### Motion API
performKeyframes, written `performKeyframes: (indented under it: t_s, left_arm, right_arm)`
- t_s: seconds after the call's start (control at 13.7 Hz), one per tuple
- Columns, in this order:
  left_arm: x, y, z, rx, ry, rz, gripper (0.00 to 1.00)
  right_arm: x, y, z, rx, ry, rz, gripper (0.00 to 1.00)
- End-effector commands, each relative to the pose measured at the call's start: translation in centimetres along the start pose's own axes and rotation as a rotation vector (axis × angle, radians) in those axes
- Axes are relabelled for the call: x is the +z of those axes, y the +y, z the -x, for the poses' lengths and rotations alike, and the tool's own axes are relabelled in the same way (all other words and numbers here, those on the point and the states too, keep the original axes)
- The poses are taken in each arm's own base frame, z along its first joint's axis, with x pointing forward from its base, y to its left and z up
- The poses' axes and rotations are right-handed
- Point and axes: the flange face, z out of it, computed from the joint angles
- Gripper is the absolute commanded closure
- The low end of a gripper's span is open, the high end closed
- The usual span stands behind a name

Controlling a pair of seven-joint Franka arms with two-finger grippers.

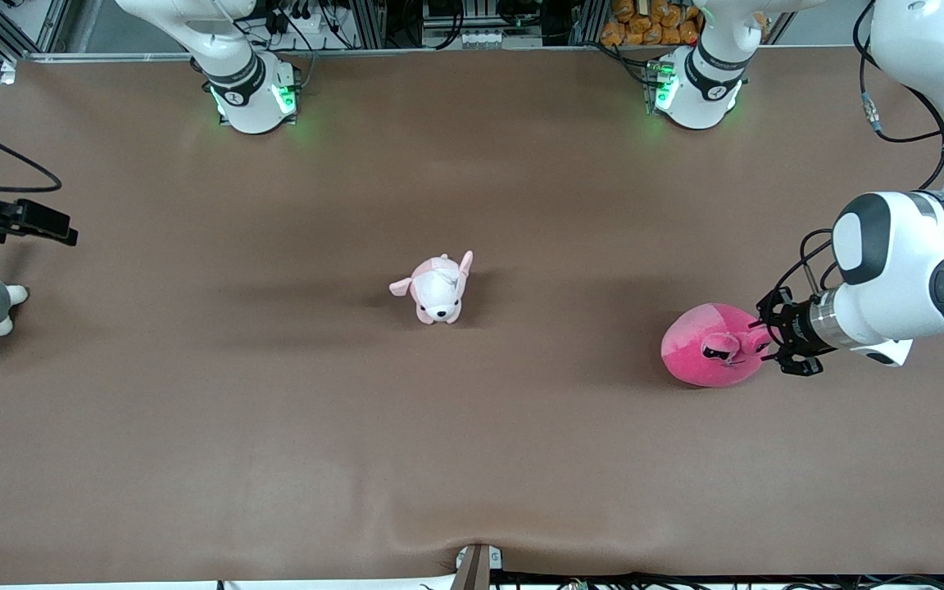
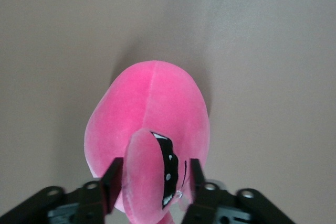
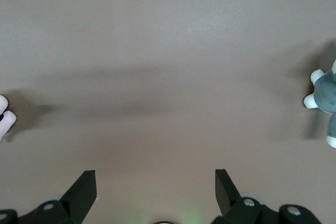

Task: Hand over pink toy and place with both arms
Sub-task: 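Close the left gripper on the pink plush toy's ear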

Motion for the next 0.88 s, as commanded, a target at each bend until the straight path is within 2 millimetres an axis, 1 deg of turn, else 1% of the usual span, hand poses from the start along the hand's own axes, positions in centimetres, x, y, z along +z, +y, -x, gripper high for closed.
performKeyframes:
  t_s: [0.0, 0.15, 0.22, 0.29, 0.36, 0.44, 0.51, 0.58, 0.66, 0.73, 0.8]
  left_arm:
    - [-0.5, -0.4, 0.1, -0.019, -0.004, 0.016, 1.0]
    - [-0.8, -0.5, 0.2, -0.06, -0.006, 0.021, 1.0]
    - [-1.1, -0.5, 0.2, -0.072, -0.008, 0.026, 1.0]
    - [-1.8, -0.5, 0.3, -0.072, -0.013, 0.039, 1.0]
    - [-2.8, -0.6, 0.5, -0.065, -0.017, 0.055, 1.0]
    - [-3.5, -0.9, 1.6, -0.039, -0.021, 0.067, 1.0]
    - [-5.0, -1.0, 2.0, -0.024, -0.029, 0.093, 1.0]
    - [-6.2, -1.0, 2.5, -0.004, -0.036, 0.113, 1.0]
    - [-7.7, -1.3, 3.5, 0.033, -0.048, 0.134, 1.0]
    - [-8.8, -1.8, 4.4, 0.071, -0.055, 0.148, 1.0]
    - [-10.3, -2.6, 5.6, 0.098, -0.067, 0.169, 1.0]
  right_arm:
    - [-0.9, 0.9, -0.4, 0.015, 0.029, 0.014, 0.0]
    - [-0.7, 3.4, -0.6, 0.053, 0.045, -0.01, 0.0]
    - [0.1, 3.5, -1.1, 0.05, 0.03, -0.014, 0.0]
    - [0.5, 3.9, -1.3, 0.058, 0.027, -0.021, 0.0]
    - [1.2, 4.2, -1.7, 0.064, 0.013, -0.022, 0.0]
    - [3.3, 4.4, -2.7, 0.066, -0.031, -0.024, 0.0]
    - [4.1, 4.9, -3.2, 0.076, -0.04, -0.035, 0.0]
    - [4.2, 5.6, -3.0, 0.104, -0.046, -0.076, 0.0]
    - [4.3, 5.5, -3.0, 0.135, -0.052, -0.112, 0.0]
    - [4.4, 6.1, -2.9, 0.218, -0.06, -0.135, 0.0]
    - [4.4, 5.5, -2.8, 0.302, -0.08, -0.164, 0.0]
